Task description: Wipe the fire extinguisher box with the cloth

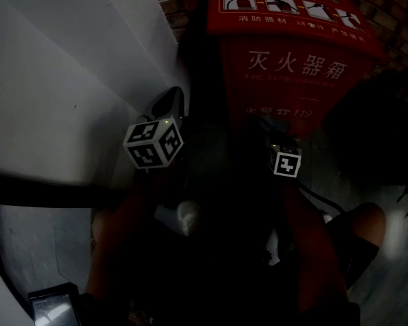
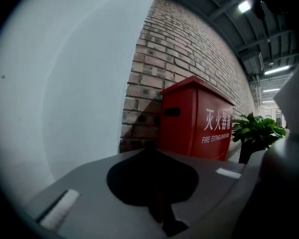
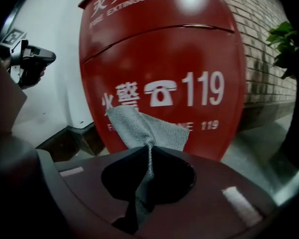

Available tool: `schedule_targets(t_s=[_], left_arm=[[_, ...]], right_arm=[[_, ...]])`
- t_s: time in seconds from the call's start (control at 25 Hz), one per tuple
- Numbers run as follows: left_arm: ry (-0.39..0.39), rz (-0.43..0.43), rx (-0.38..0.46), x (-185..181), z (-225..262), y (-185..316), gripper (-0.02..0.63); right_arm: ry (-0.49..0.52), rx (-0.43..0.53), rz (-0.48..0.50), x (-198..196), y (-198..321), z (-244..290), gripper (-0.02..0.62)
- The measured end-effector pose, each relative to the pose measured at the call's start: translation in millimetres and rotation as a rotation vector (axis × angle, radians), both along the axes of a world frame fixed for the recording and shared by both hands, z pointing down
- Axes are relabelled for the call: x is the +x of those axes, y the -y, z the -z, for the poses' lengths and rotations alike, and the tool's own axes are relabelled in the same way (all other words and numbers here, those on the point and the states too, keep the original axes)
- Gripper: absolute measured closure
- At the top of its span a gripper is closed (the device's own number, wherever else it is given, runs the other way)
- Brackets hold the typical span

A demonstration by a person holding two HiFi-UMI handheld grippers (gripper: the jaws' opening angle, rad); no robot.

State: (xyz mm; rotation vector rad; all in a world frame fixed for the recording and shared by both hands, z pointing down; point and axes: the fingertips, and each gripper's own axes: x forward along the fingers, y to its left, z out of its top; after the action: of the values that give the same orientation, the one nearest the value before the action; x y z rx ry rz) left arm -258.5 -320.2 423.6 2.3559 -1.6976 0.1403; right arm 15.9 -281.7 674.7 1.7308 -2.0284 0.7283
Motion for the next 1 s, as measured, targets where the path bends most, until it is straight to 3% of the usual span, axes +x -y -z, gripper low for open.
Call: schedule_targets(t_s=[0.52,0.8,1.0], left_arm=[[-0.001,-0.060,-0.011,94,5,9,0.607],[0.004,-0.073,0.002,112,18,-10,0.607],[-0.013,-0.045,0.032,102,34,-25,0.607]], right_arm=[[-0.035,0.022,-0.141,127,-31,27,0.563],[-0.027,0.090,-0.092,124,-41,58,0.563],[-0.030,0.230,-0.011,97,-41,115,0.563]])
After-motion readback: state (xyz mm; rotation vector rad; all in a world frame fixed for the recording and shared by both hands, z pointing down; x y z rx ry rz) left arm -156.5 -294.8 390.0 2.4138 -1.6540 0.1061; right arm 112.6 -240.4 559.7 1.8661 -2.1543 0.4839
